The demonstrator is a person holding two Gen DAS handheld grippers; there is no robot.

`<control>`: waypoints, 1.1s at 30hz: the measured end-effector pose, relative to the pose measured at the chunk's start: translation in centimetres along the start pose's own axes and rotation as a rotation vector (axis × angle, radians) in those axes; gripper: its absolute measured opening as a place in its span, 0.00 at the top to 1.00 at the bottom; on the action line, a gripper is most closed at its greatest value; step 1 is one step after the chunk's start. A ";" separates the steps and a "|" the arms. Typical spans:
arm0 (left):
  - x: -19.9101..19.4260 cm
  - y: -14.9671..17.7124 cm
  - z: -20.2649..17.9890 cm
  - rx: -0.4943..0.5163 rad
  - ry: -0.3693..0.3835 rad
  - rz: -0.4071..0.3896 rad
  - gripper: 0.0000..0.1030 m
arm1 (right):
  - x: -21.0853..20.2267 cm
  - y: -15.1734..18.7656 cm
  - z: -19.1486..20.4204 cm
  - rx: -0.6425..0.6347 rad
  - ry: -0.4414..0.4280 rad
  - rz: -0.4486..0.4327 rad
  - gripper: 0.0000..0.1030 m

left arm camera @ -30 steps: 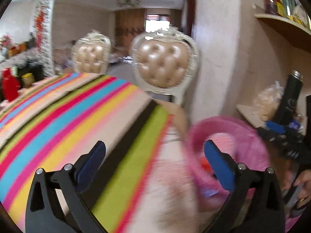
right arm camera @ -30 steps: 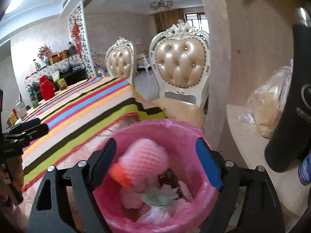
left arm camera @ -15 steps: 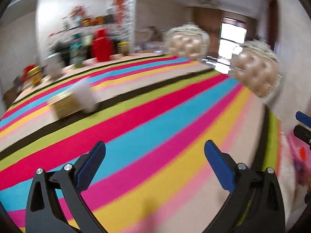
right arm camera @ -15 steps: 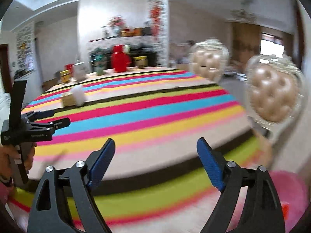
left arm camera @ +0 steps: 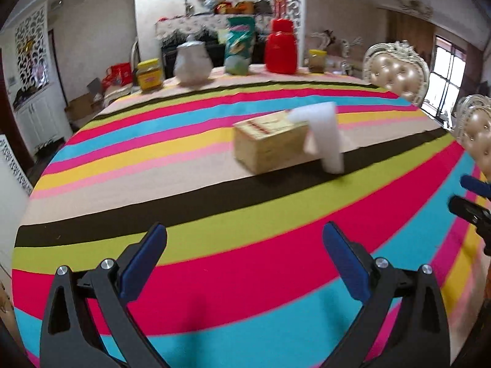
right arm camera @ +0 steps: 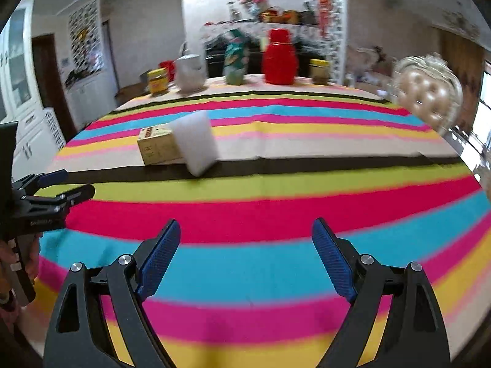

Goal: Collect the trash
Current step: 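Grasp the white foam block with the right gripper, then grasp the tan medicine box with the left gripper while the right holds the foam block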

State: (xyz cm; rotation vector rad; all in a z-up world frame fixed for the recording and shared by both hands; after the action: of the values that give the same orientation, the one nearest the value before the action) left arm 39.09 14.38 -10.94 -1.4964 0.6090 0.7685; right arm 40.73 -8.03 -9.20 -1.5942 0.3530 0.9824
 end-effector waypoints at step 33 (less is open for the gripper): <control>13.8 -11.2 -4.5 0.192 0.151 0.097 0.29 | 5.7 -8.3 0.4 -0.131 -0.044 -0.029 0.49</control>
State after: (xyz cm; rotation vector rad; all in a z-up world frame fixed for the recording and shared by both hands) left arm 56.84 11.76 -14.42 -1.3624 0.8506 0.6552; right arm 49.71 -3.68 -7.98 -1.6878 0.2387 1.0338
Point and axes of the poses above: each gripper's, at about its wrist camera, not at the fingertips, and x roughly the way its jaws point, z to its left, y to its underside, the point moved 10 cm from there along x, roughly the way its jaws point, and after that the axes turned 8 degrees about z, right-handed, at the moved point
